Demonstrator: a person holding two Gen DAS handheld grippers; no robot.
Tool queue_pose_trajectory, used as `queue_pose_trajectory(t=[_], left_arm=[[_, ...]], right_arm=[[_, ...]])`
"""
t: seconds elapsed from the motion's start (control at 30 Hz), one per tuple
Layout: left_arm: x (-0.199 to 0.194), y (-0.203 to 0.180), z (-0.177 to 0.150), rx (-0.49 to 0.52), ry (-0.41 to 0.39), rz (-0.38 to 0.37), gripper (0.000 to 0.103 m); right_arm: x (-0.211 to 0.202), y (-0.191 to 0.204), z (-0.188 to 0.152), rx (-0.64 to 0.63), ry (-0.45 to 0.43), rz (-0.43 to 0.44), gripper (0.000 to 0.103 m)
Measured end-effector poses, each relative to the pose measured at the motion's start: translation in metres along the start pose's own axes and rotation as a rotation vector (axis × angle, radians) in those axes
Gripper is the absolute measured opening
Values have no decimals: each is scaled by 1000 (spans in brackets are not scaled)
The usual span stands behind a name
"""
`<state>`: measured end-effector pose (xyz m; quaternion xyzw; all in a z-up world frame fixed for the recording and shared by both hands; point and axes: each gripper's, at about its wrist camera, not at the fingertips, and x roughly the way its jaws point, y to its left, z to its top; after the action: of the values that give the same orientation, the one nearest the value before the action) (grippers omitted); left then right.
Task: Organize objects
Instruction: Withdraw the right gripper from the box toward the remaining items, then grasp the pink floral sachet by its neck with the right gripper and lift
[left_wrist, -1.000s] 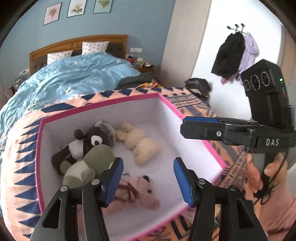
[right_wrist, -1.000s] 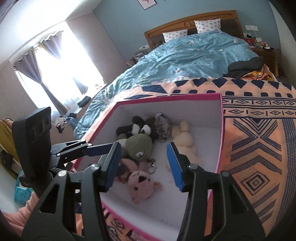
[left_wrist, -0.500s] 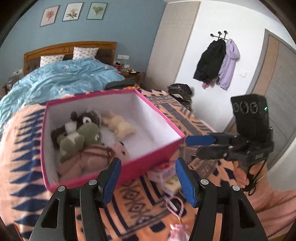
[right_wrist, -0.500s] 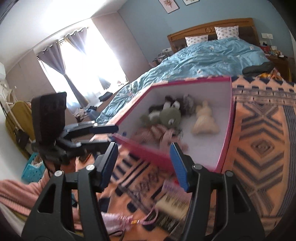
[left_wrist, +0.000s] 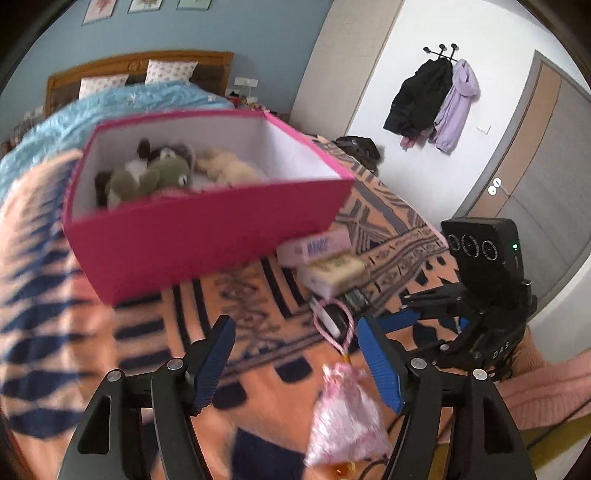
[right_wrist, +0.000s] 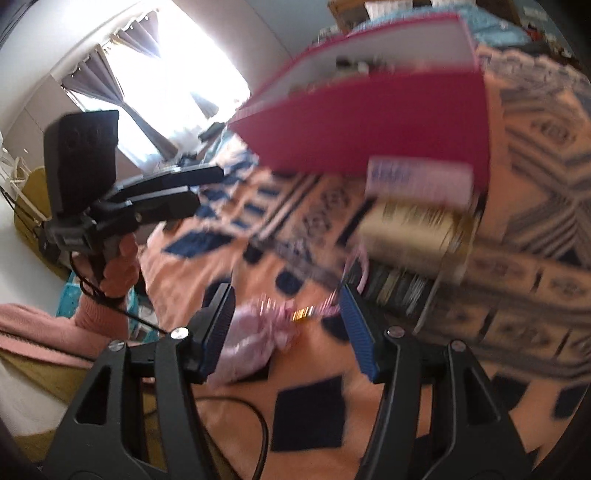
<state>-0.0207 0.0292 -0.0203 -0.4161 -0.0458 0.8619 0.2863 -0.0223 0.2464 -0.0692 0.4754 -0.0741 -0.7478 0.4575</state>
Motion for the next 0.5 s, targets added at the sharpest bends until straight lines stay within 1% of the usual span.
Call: queue_pose_trajectory(t=[0.17, 0.27, 0.37, 0.5], left_arm=[[11, 1, -28, -48, 35, -28, 70], [12, 4, -41, -65, 51, -28, 70], [14, 7, -51, -79, 74, -17, 70], [11, 11, -59, -91, 78, -38, 70]], right_arm=[[16, 4, -15, 13, 58, 40, 61], [23, 7, -19, 14, 72, 40, 61], [26, 6, -20, 30, 66, 57, 61], [31, 4, -19, 59, 55, 72, 61]])
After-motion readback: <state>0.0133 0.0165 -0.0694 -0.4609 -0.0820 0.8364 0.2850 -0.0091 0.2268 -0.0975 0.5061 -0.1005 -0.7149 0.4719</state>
